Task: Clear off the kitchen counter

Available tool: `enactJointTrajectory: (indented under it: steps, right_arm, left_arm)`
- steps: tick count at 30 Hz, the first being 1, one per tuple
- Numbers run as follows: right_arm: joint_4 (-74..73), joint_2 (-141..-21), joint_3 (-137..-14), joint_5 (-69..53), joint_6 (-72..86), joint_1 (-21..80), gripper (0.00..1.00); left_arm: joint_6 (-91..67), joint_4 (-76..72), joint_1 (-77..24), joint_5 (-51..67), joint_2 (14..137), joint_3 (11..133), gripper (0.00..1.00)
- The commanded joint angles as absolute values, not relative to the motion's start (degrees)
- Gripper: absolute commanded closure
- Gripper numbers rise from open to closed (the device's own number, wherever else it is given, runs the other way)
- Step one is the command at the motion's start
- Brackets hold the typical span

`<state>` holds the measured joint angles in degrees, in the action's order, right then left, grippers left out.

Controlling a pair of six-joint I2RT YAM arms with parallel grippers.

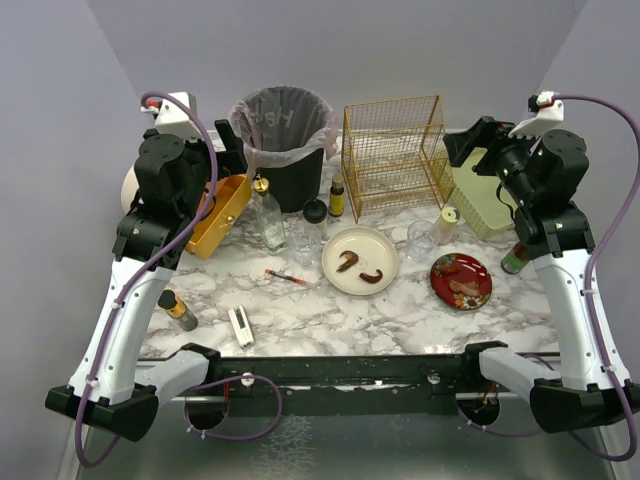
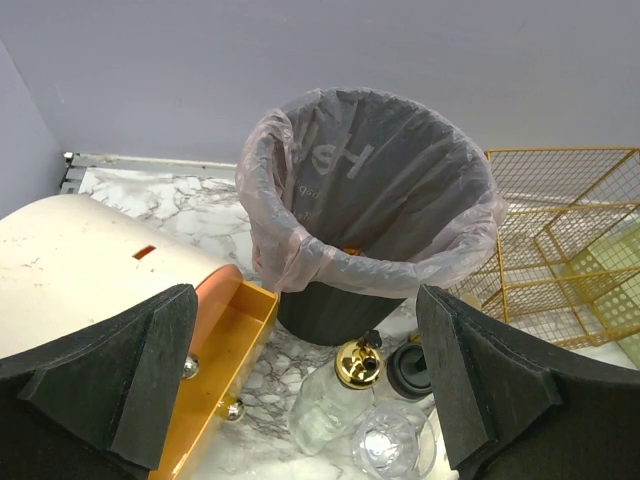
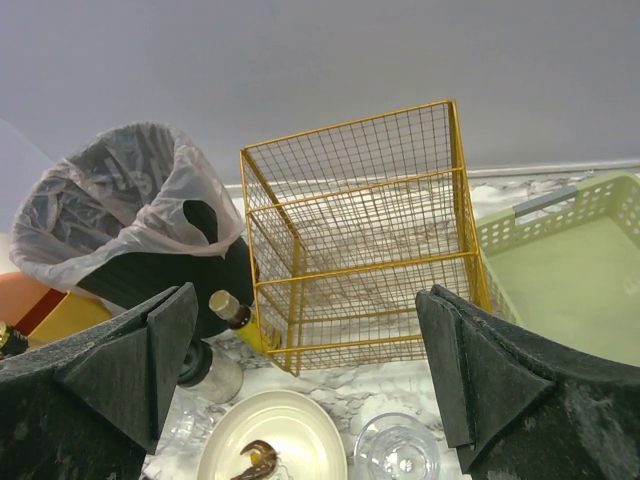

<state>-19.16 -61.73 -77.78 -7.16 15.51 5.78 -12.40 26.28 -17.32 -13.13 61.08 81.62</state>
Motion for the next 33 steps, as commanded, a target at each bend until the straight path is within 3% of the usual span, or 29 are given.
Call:
enactJointTrajectory:
  steps: [1,21,33]
  right_arm:
    - [-19.34,-61.6,-76.83,-6.69,14.85,5.71,0.0]
    - [-18.69,-61.97,-75.88,-11.35,15.58,5.71,0.0]
    - [-18.57,-61.64,-72.05,-12.46,16.67,5.71,0.0]
  left_arm:
    - [-12.74,26.32,-17.4,-13.76,60.61,80.69,0.01]
    - [-14.56,26.32,-17.42,-9.85,60.45,78.44,0.01]
    - [-14.64,20.8,-17.53,-2.26,59.13,67.53,0.01]
